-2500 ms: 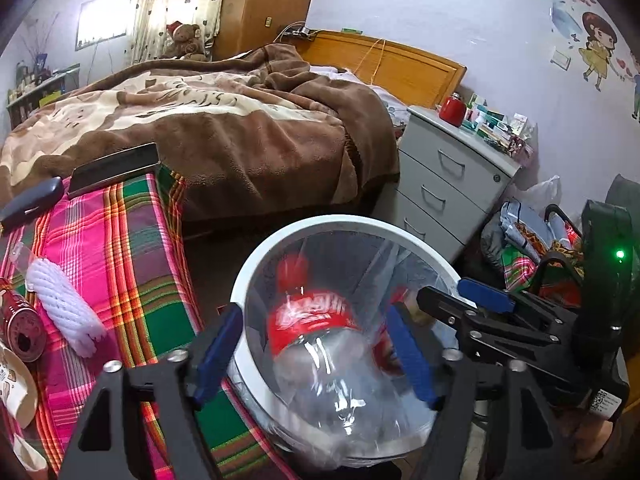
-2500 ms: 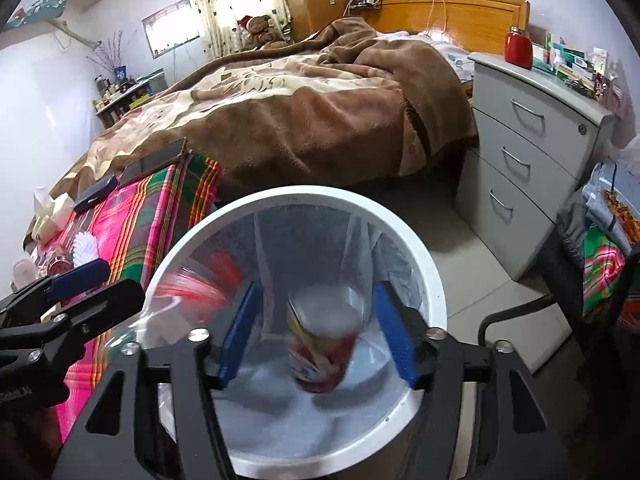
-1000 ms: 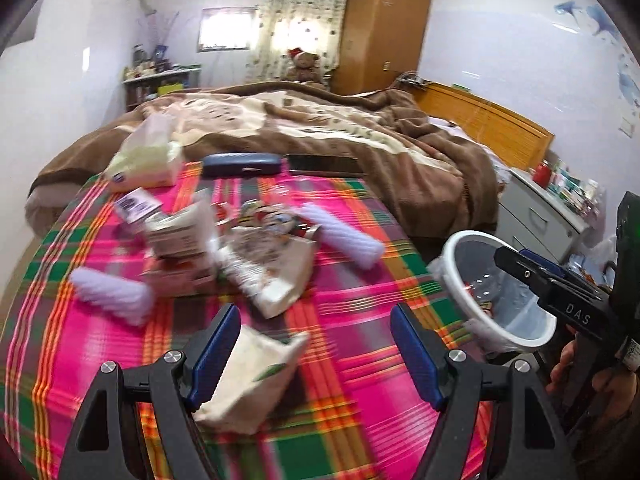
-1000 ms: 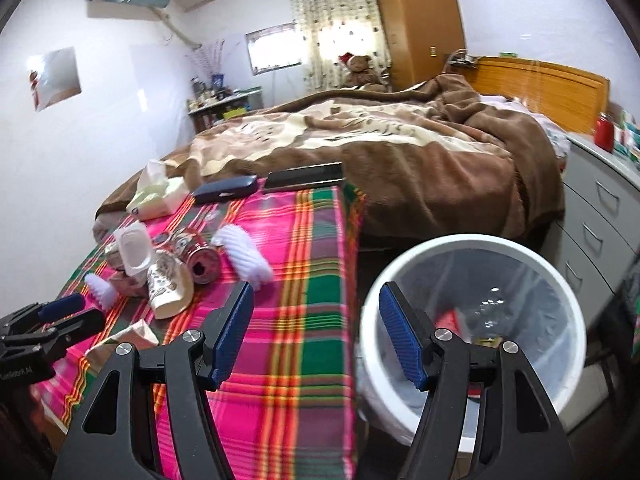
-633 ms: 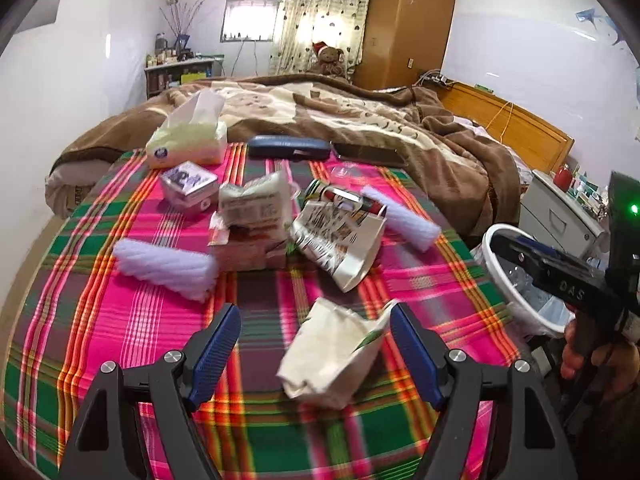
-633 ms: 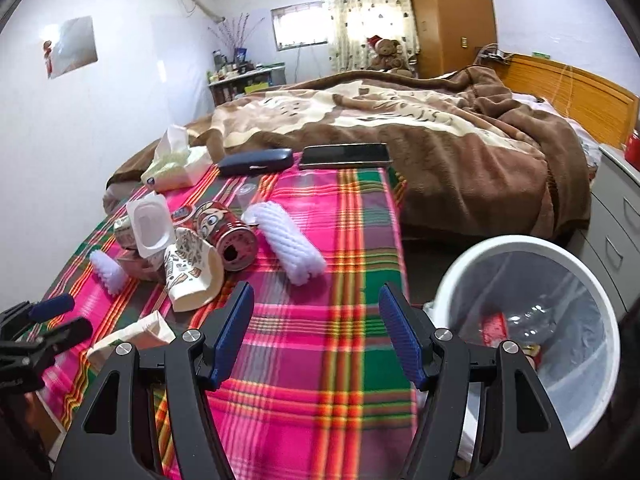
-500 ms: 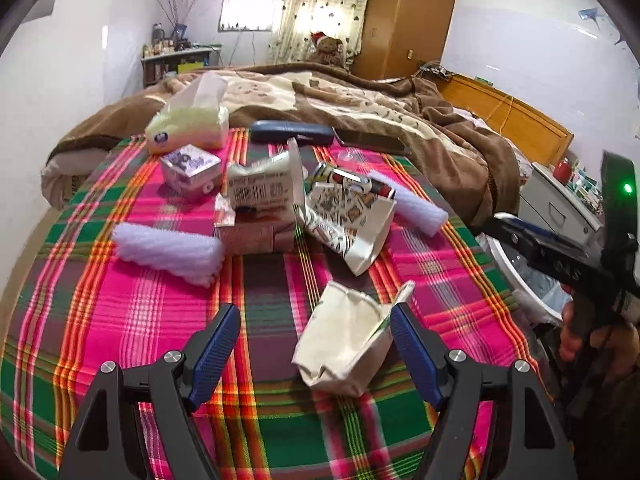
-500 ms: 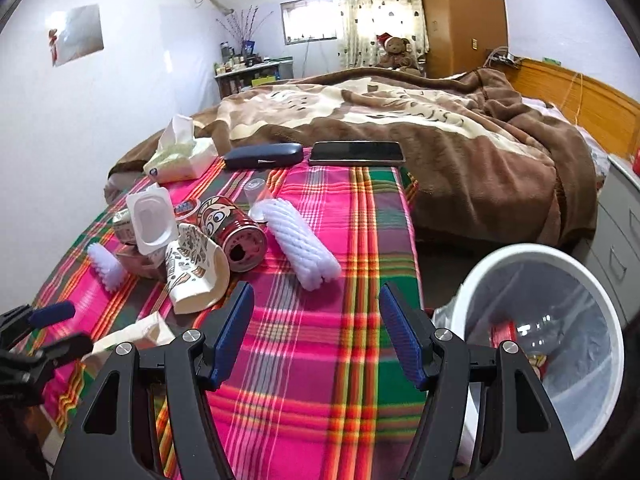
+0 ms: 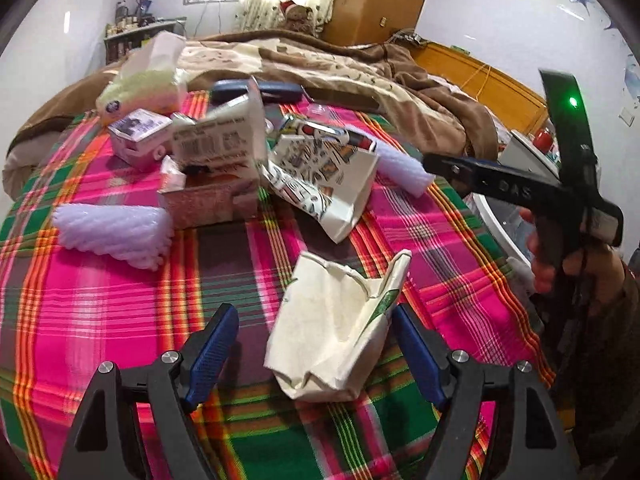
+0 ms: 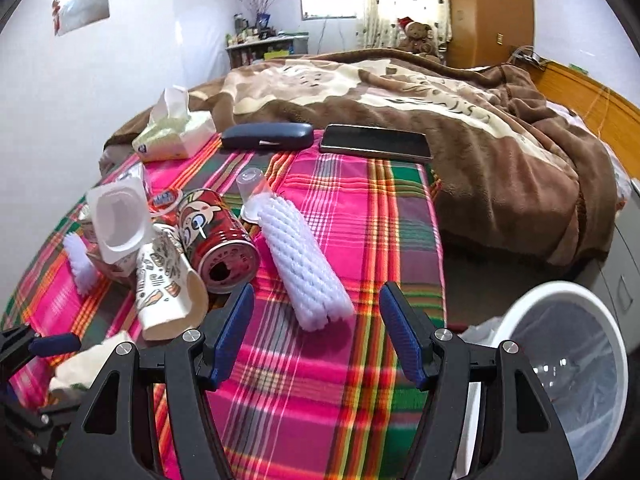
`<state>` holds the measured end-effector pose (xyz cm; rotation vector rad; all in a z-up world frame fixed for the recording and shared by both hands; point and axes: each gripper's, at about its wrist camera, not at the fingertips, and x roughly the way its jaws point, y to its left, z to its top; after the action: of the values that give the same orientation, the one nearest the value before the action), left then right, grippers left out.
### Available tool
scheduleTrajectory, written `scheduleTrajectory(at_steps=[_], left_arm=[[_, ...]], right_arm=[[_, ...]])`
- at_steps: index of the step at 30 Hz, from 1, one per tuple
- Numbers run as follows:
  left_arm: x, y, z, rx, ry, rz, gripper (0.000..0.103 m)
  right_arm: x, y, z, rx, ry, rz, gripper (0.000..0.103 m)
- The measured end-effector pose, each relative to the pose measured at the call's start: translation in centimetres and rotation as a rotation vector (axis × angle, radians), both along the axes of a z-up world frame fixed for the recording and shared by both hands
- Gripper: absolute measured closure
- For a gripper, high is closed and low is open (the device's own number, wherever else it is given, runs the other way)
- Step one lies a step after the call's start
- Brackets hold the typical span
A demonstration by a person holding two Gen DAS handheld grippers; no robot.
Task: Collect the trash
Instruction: 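Grasp the white foam net with the right gripper while the left grasps the paper bag, then carry the foam net and paper bag over the wastebasket and release both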
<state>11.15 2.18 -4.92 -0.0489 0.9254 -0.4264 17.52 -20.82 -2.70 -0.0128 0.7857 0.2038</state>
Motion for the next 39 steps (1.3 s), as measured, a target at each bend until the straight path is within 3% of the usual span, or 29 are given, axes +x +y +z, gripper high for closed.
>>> scheduleTrajectory(at_steps=[4,7,16,18,19,21,26,30,39], left_arm=[[0.7,-0.5,-0.8,0.001,0.030,-0.013,0.024],[0.8,-1.1,-0.9,0.046,0.019,-0.012,0.024],[0.7,-0.8,-0.8,0.030,0.024,0.015,0.028],[0.8,-0.6,-0.8,0.045,0.021,0.032,0.036],[0.8,-0.5,-0.8,0.048,0.022,0.036,0.038],[0.8,-0.4,-0.7,0.046,0.024,0.045,0.046],[0.8,-0.1,-0.6,0.038,0.025,0.061,0.051],[1.0,0.0,-0.4,0.029,0.020,0.074,0.057],[0.7,-0.4,0.4,0.032,-0.005,0.081,0.058]], right_arm=[[1.3,0.3,-0.6,-0.018,0.029,0.021,0.037],[1.9,0.5,-0.9,-0.030,0.045,0.045,0.037],[3.0,0.2,-2.0,-0.024,0.091,0.061,0.037],[3.1,0.4,-2.1,-0.023,0.095,0.067,0.042],[3.2,0.4,-2.1,-0.024,0.096,0.069,0.052],[3.2,0.4,-2.2,-0.026,0.102,0.070,0.055],[3.0,0.3,-2.3,-0.016,0.106,0.073,0.070],[2.9,0.3,-2.3,-0.014,0.102,0.074,0.074],[2.0,-0.3,-1.8,0.009,0.077,0.049,0.076]])
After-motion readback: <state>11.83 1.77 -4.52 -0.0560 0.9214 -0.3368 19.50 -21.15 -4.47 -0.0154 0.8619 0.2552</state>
